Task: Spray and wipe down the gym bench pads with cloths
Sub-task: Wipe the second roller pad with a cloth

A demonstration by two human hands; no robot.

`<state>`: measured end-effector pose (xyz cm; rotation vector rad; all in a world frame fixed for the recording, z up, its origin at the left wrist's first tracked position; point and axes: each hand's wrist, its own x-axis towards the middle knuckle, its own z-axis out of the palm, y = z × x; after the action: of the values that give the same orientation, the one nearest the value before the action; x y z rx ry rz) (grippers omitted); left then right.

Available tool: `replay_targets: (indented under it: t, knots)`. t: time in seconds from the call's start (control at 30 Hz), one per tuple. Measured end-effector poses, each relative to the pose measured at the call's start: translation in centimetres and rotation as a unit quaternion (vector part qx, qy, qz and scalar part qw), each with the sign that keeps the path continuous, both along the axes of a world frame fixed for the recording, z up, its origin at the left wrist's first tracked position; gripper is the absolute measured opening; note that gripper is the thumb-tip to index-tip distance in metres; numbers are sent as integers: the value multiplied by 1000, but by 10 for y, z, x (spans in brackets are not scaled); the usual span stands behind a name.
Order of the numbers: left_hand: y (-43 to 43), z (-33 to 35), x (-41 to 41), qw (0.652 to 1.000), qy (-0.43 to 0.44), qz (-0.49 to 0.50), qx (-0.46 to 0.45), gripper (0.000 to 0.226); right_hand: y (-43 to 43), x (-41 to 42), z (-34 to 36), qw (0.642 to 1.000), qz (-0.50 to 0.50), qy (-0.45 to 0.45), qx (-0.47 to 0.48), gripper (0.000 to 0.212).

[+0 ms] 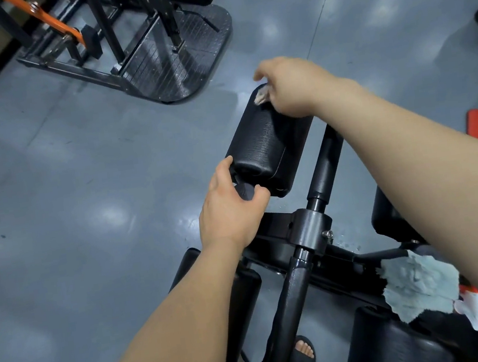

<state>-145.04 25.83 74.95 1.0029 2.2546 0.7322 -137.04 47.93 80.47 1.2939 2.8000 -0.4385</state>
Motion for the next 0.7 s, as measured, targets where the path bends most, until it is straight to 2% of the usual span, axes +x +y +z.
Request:
replay_targets:
  t: [0.13, 0.27, 0.5, 0.7]
  knots:
    - [-1, 0, 0, 1000, 2, 1, 2, 73, 10, 3, -8, 999, -30, -16, 18, 29]
    - [-1, 0, 0, 1000, 2, 1, 3, 73, -2, 4, -14, 999, -34, 12, 17, 25]
    - [-1, 0, 0, 1000, -1, 4, 0, 72, -34, 16, -10, 997, 71, 39, -18, 29]
    - [0, -1, 0, 1000, 3, 2, -2, 72, -58, 20, -16, 991, 124, 53, -23, 14]
